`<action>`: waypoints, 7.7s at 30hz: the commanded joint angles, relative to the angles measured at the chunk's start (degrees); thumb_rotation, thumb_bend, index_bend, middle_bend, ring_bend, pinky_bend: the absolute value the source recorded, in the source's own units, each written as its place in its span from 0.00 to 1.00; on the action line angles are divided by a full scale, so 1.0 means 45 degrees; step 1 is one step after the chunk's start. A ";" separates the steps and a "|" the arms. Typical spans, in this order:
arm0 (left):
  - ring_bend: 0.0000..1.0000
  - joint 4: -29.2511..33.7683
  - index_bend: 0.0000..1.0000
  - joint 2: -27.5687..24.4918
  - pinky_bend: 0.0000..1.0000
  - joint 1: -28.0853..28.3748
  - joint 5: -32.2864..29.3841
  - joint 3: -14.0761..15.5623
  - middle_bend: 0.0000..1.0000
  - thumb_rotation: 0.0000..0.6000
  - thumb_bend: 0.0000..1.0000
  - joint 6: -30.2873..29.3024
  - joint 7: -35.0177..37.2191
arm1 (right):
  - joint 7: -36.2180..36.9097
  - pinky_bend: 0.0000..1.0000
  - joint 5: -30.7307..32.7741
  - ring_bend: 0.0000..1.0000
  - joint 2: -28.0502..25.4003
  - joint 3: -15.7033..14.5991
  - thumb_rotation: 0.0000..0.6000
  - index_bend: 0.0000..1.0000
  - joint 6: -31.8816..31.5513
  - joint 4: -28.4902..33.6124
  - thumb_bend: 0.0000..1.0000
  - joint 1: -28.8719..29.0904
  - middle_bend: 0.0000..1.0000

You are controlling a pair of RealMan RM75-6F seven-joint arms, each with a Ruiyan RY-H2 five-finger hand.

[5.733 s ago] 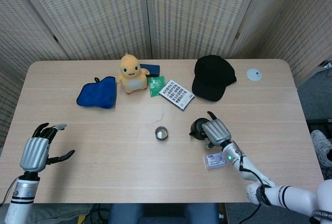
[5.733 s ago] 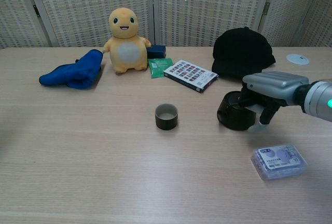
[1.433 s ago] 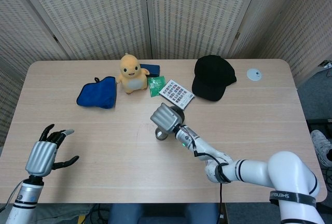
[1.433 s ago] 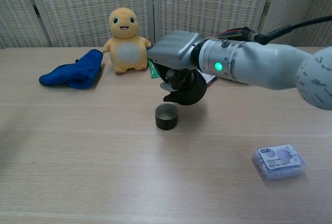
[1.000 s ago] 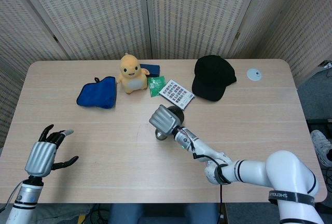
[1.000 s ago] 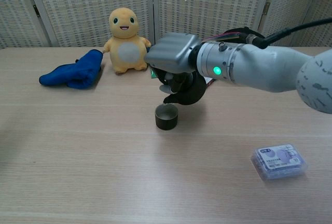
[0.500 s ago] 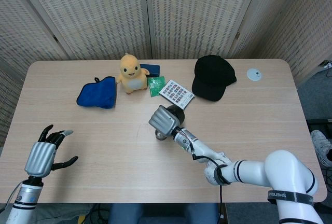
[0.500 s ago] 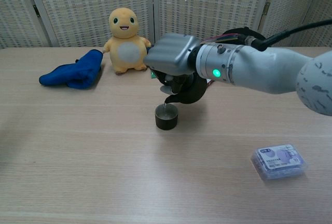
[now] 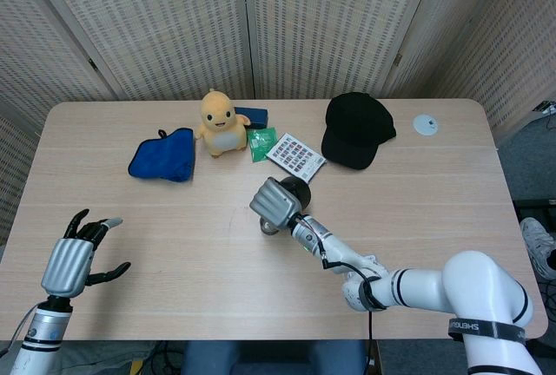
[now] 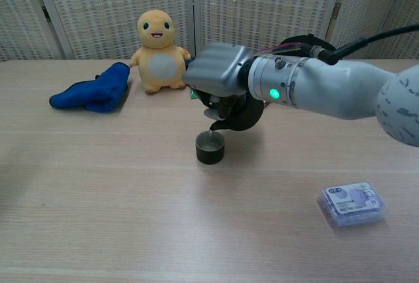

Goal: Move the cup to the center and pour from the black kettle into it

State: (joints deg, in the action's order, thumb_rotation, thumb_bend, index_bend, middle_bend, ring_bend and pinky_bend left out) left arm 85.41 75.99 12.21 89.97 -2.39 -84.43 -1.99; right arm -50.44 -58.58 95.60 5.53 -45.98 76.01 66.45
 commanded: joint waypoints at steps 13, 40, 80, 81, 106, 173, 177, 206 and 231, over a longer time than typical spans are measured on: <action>0.31 0.0056 0.23 -0.0009 0.06 -0.0052 0.0062 0.0025 0.29 0.00 0.02 -0.0078 -0.0064 | -0.0467 0.63 0.0140 1.00 -0.0084 -0.0170 0.84 1.00 -0.0116 0.0202 0.46 0.0092 1.00; 0.31 0.0028 0.23 -0.0033 0.06 -0.0098 0.0027 0.0007 0.29 0.00 0.02 -0.0086 -0.0066 | -0.0892 0.63 0.0292 1.00 -0.0124 -0.0346 0.84 1.00 -0.0321 0.0378 0.46 0.0172 1.00; 0.31 0.0022 0.23 -0.0045 0.06 -0.0178 0.0009 0.0081 0.29 0.00 0.02 -0.0018 -0.0139 | 0.3987 0.63 0.0730 1.00 -0.2681 0.0500 0.84 1.00 -0.1115 0.2958 0.44 -0.1889 1.00; 0.31 0.0028 0.23 -0.0036 0.06 -0.0175 -0.0009 0.0085 0.29 0.00 0.02 0.0011 -0.0155 | 0.4300 0.63 0.0682 1.00 -0.2800 0.0461 0.84 1.00 -0.1154 0.2991 0.44 -0.2076 1.00; 0.31 0.0089 0.23 0.0153 0.06 0.0018 -0.0244 0.0103 0.29 0.00 0.02 0.0553 -0.0503 | 0.9603 0.63 -0.1164 1.00 -0.2148 0.0026 0.84 1.00 -0.0485 0.0195 0.37 -0.4349 1.00; 0.31 0.0139 0.23 0.0220 0.05 0.0049 -0.0257 0.0120 0.29 0.00 0.02 0.0539 -0.0577 | 0.8809 0.22 -0.1379 0.72 -0.2090 0.0048 0.79 0.95 0.0382 -0.0020 0.00 -0.5110 0.83; 0.31 0.0115 0.23 0.0226 0.05 0.0061 -0.0261 0.0109 0.29 0.00 0.02 0.0549 -0.0555 | 0.8995 0.21 -0.1485 0.72 -0.2094 0.0022 0.82 0.95 0.0378 0.0076 0.00 -0.5190 0.83; 0.31 0.0115 0.23 0.0232 0.05 0.0123 -0.0269 0.0078 0.29 0.00 0.02 0.0587 -0.0584 | 0.9235 0.40 -0.2018 0.65 -0.2251 0.0118 1.00 0.95 0.0179 0.0162 0.01 -0.5343 0.82; 0.31 0.0208 0.23 0.0133 0.05 0.0063 -0.0259 0.0094 0.29 0.00 0.02 0.0493 -0.0570 | 0.6742 0.15 -0.1506 0.16 -0.2782 -0.0089 1.00 0.33 -0.0731 0.1430 0.00 -0.5536 0.28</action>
State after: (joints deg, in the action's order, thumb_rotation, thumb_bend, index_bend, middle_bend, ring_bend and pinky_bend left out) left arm 86.35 76.58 12.49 88.80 -1.97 -82.22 -4.55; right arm -20.03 -65.30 83.19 5.12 -49.15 82.32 41.61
